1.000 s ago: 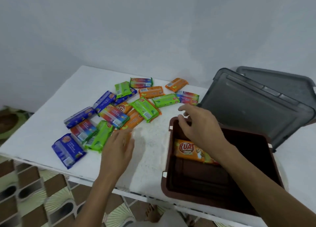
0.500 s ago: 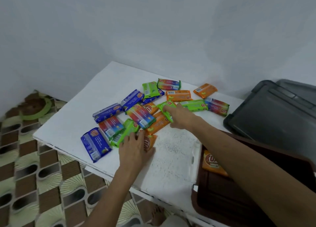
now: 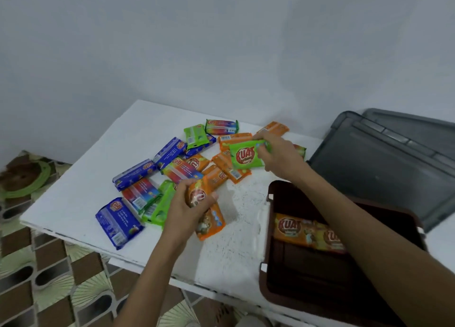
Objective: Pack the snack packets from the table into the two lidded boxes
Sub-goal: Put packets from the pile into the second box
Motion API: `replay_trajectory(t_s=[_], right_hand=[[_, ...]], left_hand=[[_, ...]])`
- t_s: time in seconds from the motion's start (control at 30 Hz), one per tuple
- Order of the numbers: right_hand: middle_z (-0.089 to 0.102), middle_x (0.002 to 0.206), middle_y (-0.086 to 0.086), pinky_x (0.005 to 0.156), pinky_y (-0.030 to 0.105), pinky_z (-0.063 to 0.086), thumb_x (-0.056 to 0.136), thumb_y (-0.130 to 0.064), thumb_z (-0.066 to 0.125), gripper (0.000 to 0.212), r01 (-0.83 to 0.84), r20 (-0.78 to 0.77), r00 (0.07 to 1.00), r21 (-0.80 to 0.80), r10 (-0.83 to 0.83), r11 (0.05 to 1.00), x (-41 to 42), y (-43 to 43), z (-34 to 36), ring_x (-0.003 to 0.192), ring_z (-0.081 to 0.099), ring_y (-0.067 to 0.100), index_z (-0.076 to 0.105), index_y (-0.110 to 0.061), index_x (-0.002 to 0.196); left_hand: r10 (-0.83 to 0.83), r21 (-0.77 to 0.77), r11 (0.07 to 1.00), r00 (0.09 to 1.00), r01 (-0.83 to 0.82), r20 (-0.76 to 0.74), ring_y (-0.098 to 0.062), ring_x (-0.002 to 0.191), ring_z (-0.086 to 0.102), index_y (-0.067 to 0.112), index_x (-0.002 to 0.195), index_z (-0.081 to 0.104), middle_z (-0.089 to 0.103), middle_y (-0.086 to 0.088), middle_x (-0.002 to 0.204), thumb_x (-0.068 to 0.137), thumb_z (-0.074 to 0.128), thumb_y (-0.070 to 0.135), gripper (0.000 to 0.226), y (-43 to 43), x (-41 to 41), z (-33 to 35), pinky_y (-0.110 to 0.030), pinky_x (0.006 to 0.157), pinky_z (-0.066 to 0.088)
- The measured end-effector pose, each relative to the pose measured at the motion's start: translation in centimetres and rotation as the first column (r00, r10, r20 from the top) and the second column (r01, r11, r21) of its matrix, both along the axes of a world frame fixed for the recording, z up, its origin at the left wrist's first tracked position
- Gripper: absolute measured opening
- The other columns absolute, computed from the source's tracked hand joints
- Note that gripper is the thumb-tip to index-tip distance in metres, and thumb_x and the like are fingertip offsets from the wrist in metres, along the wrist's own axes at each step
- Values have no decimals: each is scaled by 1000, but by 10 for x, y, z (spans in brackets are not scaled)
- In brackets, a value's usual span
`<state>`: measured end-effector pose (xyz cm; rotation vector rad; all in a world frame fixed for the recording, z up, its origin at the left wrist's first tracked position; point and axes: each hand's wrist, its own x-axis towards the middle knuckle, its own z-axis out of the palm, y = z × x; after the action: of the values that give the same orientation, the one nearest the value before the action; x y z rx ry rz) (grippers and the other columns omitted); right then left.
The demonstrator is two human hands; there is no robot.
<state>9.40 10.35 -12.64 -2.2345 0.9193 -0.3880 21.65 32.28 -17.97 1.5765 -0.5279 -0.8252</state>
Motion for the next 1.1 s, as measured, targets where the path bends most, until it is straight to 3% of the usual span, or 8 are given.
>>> replay_trajectory(t_s=[0.1, 0.2, 0.33, 0.47, 0.63, 0.8, 0.97, 1.1], right_hand=[[66, 91, -5, 52, 17, 50, 97, -21, 52, 24, 63, 105, 992, 61, -69, 996, -43, 7, 14, 55, 64, 4, 57, -28, 119], [71, 93, -7, 57, 27, 57, 95, -19, 57, 23, 93, 216, 970, 88, -110, 992, -96, 20, 29, 69, 71, 7, 61, -32, 113], [73, 100, -7, 65, 37, 62, 96, -15, 60, 26, 56, 284, 954, 160, -100, 986, -157, 41, 38, 85, 73, 17, 61, -35, 114], [72, 107, -7, 65, 28, 60, 96, -18, 58, 19, 31, 268, 956, 311, -118, 950, -192, 54, 25, 93, 72, 13, 62, -28, 112], [74, 85, 5, 54, 23, 54, 99, -12, 54, 17, 86, 176, 967, 450, -183, 889, -186, 59, -10, 68, 70, 8, 62, -24, 108], [68, 92, 13, 56, 29, 56, 95, -2, 57, 28, 127, 53, 979, 584, -194, 801, -168, 56, -38, 64, 62, 22, 62, -19, 116], [71, 108, 4, 80, 30, 57, 92, -14, 60, 34, 197, -287, 945, 122, -155, 973, -168, 60, -60, 83, 73, 18, 64, -26, 124], [66, 116, 8, 87, 39, 51, 93, -33, 58, 35, 89, -455, 881, -102, -126, 991, -160, 62, -57, 107, 62, 29, 60, -27, 128]], left_hand=[[27, -91, 995, 996, -35, -90, -11, 83, 72, 33, 112, 56, 69, 9, 102, 74, 77, 32, 43, -7, -8, 14, -28, 63, 59], [34, -133, 990, 994, -47, -101, -9, 83, 73, 43, 111, 61, 69, 23, 98, 72, 75, 38, 42, -16, -21, 29, -25, 60, 58], [33, -134, 989, 974, -64, -223, -19, 96, 71, 36, 112, 66, 69, 1, 116, 83, 70, 34, 30, -33, -40, 36, -37, 73, 60], [-25, -135, 990, 915, -33, -403, -16, 101, 68, 29, 121, 66, 68, -2, 120, 97, 56, 15, 29, -47, -58, 37, -42, 83, 58], [-55, -134, 991, 883, -9, -466, -13, 96, 69, 24, 129, 62, 70, 1, 113, 98, 46, 3, 41, -57, -77, 35, -39, 82, 59], [-77, -143, 990, 894, 15, -441, -20, 111, 64, 26, 133, 57, 65, -1, 122, 98, 48, 3, 42, -57, -81, 34, -36, 82, 60], [-89, -173, 985, 899, 15, -429, -21, 116, 62, 26, 136, 55, 61, -3, 129, 98, 50, 3, 44, -55, -83, 35, -35, 83, 59], [-77, -199, 980, 899, -11, -431, -20, 115, 63, 25, 138, 53, 61, -3, 129, 97, 52, 3, 46, -53, -88, 37, -35, 82, 59]])
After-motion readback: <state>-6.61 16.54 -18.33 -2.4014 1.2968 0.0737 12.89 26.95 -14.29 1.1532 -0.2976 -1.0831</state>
